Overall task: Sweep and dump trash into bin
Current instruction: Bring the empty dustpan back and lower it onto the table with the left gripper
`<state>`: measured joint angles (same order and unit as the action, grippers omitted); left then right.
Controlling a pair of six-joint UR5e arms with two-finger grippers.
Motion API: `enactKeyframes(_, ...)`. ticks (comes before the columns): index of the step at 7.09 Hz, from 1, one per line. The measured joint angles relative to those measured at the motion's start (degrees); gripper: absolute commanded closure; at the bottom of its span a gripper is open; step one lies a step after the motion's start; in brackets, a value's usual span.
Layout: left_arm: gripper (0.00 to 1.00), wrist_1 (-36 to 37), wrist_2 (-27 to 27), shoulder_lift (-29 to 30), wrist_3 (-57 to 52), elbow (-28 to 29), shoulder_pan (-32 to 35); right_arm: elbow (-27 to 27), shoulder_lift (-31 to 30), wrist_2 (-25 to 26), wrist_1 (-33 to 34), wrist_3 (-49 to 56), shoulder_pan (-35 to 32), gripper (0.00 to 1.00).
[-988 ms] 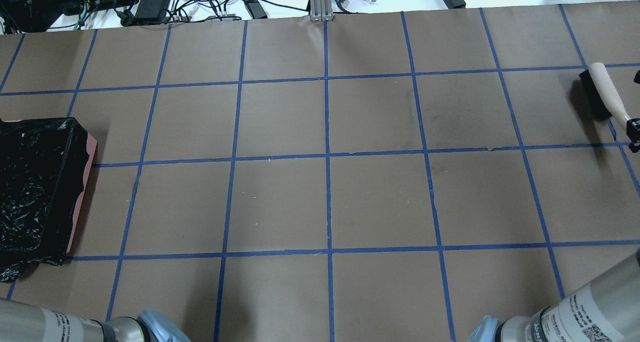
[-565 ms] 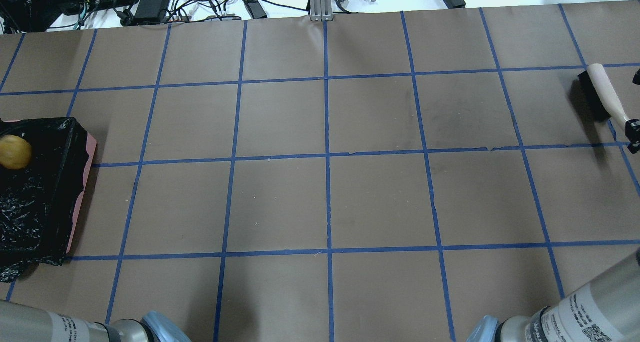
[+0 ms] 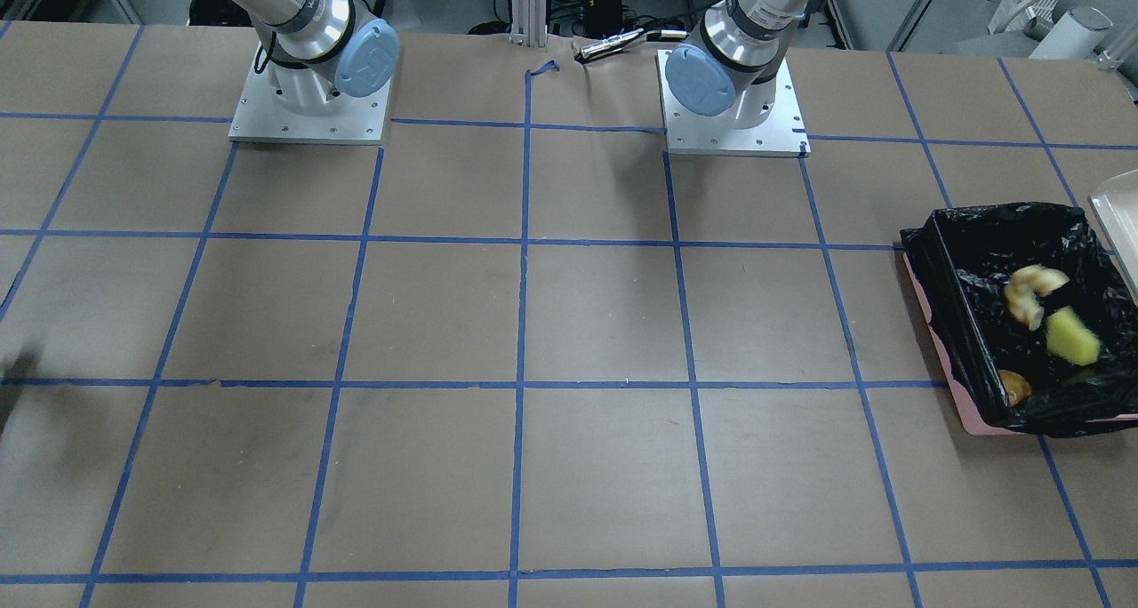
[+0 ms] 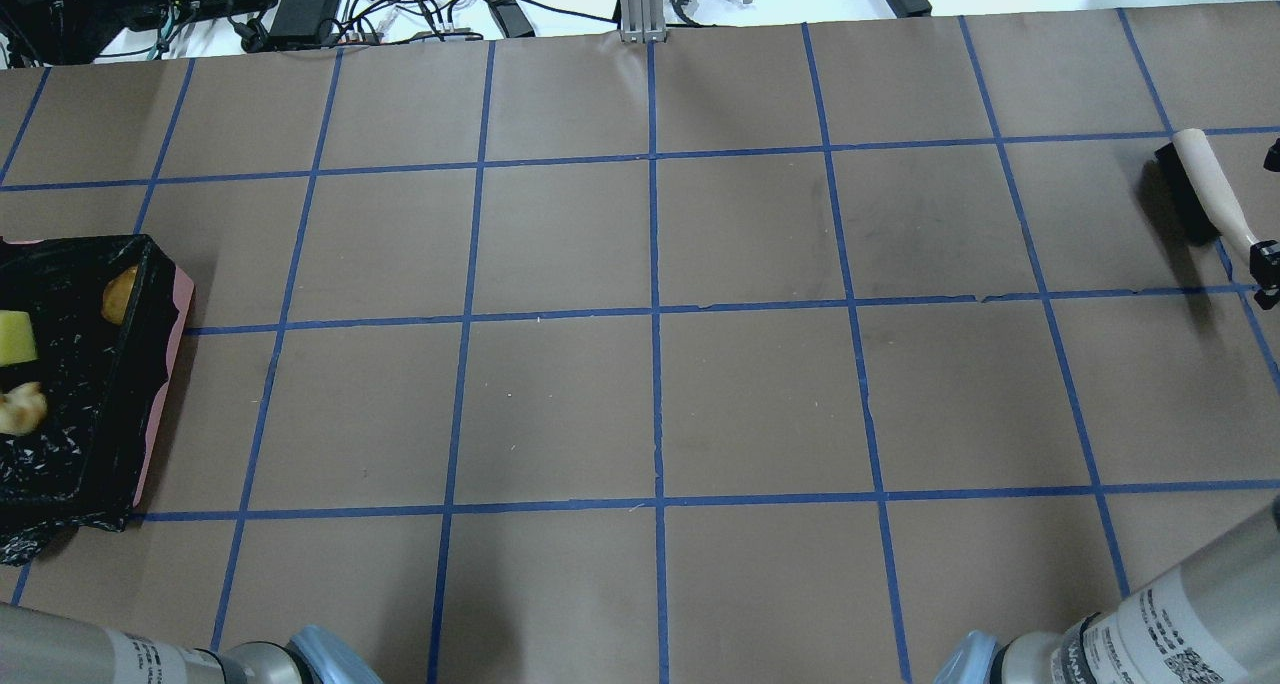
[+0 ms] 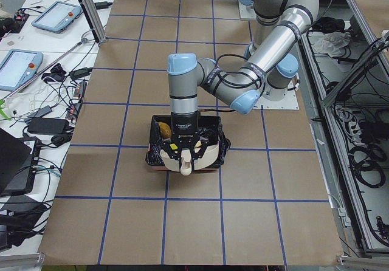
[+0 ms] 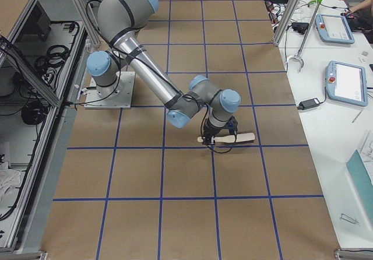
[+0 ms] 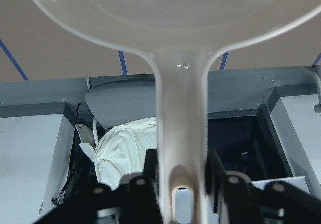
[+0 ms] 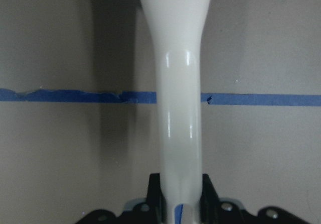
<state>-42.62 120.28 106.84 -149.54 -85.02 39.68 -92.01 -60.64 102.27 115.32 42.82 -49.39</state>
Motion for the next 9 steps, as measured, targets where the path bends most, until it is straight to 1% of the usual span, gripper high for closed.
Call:
enactKeyframes(1, 1.00, 0.62, 0.75, 0.02, -0.05, -0.03, 0.29, -0.01, 0.00, 0.02, 0.02, 0.04, 0.00, 0.41)
enactKeyframes(2, 1.00, 0.83, 0.86, 0.03, -0.25, -0.05, 0.57, -0.01, 0.03, 0.03, 0.05, 0.06, 0.00, 0.37)
enactKeyframes(4, 1.00, 0.75, -0.76, -0.25, -0.76, -0.01, 1.22, -0.01, 0.02, -0.03, 0.08, 0.07, 0.00, 0.35)
enactKeyframes(6, 1.00, -0.03, -5.91, -1.83, -0.58, 0.19, 5.01, -0.02, -0.03, -0.05, 0.13, -0.04, 0.00, 0.22)
enactKeyframes(8, 1.00, -3.15, -11.87, -4.46, 1.50, 0.40, 10.51, 0.00, -0.54, -0.06, 0.22, -0.21, 0.00, 0.19)
enactKeyframes(9, 1.00, -5.73, -15.21, -4.90, 3.80, 0.30, 13.42, 0.04, -0.94, -0.06, 0.18, -0.21, -0.02, 0.13)
